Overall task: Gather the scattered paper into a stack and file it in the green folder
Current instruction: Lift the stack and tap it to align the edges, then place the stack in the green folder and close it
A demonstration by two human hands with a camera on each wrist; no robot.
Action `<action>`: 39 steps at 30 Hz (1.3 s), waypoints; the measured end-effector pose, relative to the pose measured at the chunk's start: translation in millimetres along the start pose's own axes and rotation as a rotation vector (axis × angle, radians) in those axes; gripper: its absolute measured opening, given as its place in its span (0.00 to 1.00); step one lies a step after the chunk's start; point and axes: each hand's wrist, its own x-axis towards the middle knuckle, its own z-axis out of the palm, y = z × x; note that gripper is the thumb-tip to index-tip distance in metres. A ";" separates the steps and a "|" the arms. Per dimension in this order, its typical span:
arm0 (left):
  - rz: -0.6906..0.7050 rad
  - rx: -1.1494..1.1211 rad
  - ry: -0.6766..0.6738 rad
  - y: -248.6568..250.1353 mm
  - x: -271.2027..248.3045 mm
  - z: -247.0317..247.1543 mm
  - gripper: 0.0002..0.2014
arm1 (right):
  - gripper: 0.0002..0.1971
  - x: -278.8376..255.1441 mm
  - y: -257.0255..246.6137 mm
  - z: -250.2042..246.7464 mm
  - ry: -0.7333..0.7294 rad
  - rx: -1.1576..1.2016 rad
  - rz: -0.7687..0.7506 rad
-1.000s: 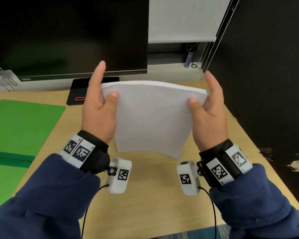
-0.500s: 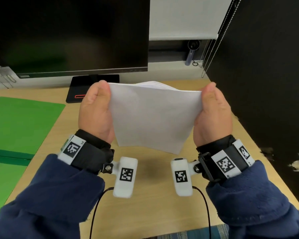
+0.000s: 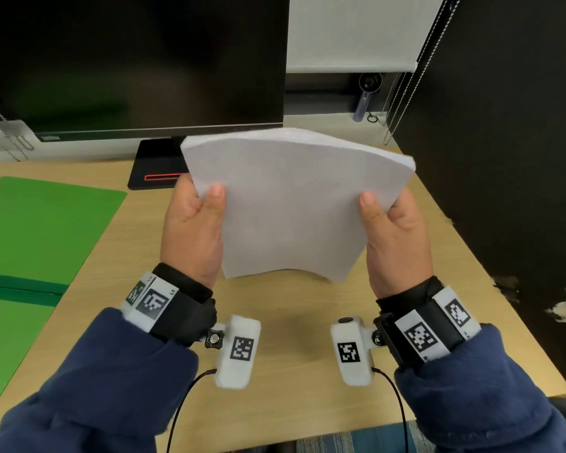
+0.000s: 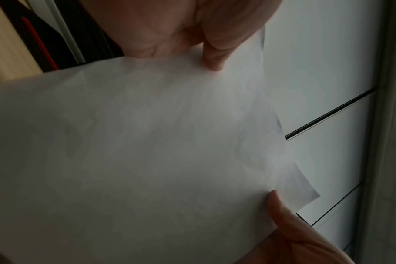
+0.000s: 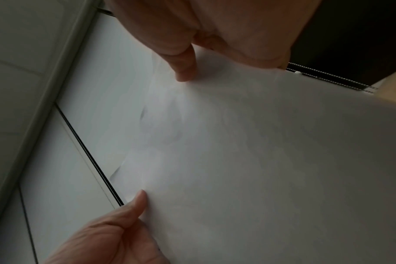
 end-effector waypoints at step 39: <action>-1.044 1.476 0.455 26.6 -68.3 -520.6 0.37 | 0.15 -44.0 64.6 262.6 -0.392 0.021 0.530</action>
